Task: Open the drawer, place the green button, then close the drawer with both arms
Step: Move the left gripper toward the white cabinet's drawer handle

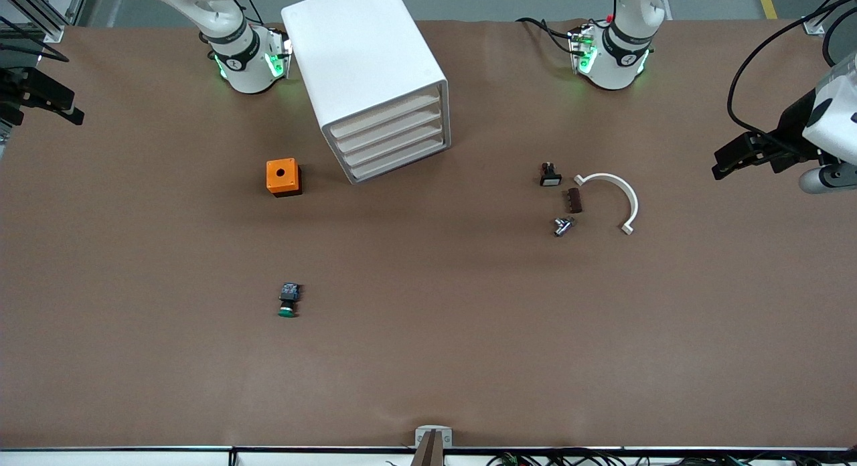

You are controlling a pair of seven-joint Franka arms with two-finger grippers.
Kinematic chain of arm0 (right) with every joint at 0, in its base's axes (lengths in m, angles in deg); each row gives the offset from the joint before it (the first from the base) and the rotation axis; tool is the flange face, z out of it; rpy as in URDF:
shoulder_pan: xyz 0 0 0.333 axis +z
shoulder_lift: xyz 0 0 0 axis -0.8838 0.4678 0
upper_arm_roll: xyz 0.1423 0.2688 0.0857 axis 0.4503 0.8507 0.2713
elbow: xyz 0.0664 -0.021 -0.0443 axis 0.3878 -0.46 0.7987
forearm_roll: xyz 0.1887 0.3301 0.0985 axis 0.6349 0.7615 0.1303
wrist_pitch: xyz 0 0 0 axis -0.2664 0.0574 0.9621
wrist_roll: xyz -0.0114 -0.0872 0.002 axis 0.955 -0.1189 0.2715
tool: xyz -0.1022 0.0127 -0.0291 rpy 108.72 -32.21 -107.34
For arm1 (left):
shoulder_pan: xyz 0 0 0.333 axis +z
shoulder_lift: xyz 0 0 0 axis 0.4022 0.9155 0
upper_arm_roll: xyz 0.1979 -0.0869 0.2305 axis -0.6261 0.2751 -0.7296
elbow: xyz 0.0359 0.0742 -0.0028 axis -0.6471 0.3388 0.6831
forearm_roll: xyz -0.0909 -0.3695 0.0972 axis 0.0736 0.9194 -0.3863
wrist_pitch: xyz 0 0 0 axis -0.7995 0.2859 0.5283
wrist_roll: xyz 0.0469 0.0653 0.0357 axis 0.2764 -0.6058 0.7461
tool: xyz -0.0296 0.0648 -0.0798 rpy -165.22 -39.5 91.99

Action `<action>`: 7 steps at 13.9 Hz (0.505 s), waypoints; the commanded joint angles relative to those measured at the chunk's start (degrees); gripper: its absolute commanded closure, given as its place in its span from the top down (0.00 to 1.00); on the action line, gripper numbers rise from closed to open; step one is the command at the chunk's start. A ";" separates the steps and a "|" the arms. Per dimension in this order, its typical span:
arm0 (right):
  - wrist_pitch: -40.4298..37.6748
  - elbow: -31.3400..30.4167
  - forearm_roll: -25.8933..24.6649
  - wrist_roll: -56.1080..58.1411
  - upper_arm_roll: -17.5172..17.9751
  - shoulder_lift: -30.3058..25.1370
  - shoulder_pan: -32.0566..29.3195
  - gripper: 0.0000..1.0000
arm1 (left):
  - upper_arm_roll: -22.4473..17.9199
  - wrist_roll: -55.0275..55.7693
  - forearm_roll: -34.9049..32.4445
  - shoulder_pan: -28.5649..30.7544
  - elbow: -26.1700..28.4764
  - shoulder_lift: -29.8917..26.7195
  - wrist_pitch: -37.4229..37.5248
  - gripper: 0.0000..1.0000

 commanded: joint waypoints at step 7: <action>0.19 -1.36 0.27 0.34 0.33 -1.62 -0.61 1.00 | -0.86 -0.93 -0.51 2.01 -0.44 1.39 0.72 1.00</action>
